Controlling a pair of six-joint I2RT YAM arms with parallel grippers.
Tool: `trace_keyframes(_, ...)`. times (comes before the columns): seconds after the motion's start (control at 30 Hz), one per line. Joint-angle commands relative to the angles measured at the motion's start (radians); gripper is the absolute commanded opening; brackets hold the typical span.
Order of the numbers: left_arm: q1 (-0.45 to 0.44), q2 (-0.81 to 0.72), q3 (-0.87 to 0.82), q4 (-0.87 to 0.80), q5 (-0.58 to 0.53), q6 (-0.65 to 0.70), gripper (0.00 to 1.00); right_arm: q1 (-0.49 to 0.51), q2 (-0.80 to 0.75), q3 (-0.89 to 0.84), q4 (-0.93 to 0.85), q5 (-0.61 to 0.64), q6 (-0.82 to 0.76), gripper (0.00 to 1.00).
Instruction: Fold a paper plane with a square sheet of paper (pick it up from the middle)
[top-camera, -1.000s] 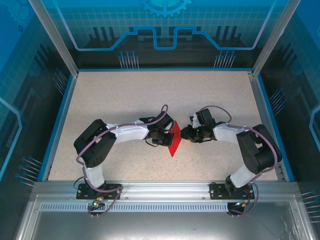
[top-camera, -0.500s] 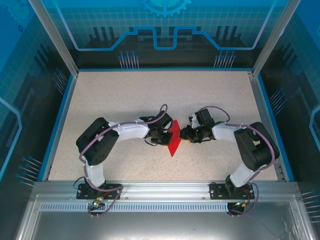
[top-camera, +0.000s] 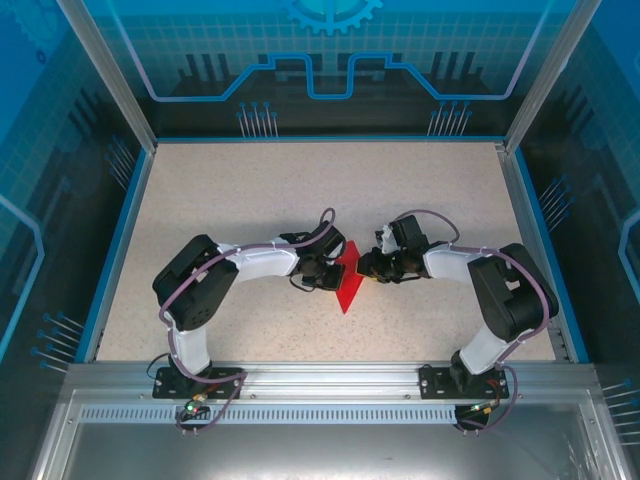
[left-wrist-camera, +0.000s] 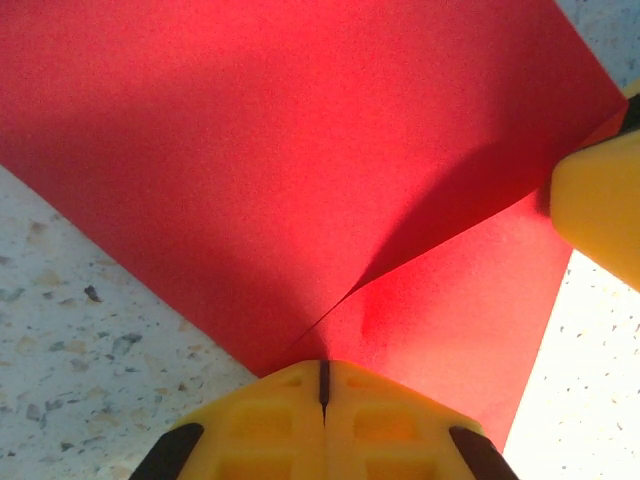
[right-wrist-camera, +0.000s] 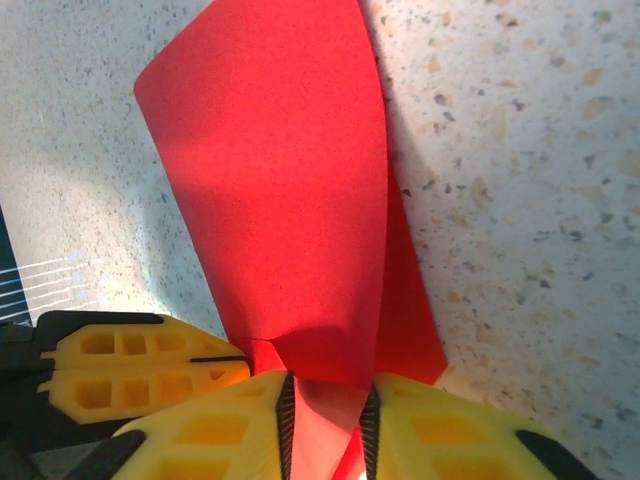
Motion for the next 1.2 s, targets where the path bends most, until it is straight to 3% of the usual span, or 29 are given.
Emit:
trace_keyframes(0.0, 0.005, 0.031, 0.008, -0.028, 0.011, 0.033, 0.0, 0.006, -0.025, -0.002, 0.012, -0.011, -0.002, 0.18)
trace_keyframes(0.13, 0.008, 0.035, 0.003, -0.021, 0.018, 0.032, 0.0, 0.028, -0.051, 0.004, -0.021, 0.041, -0.021, 0.11)
trace_keyframes(0.5, 0.015, 0.031, -0.023, 0.004, 0.035, 0.021, 0.0, 0.1, -0.069, 0.035, -0.069, 0.123, -0.042, 0.05)
trace_keyframes(1.17, 0.028, -0.003, -0.112, 0.088, 0.061, 0.007, 0.0, 0.09, 0.013, 0.025, 0.124, -0.004, 0.133, 0.03)
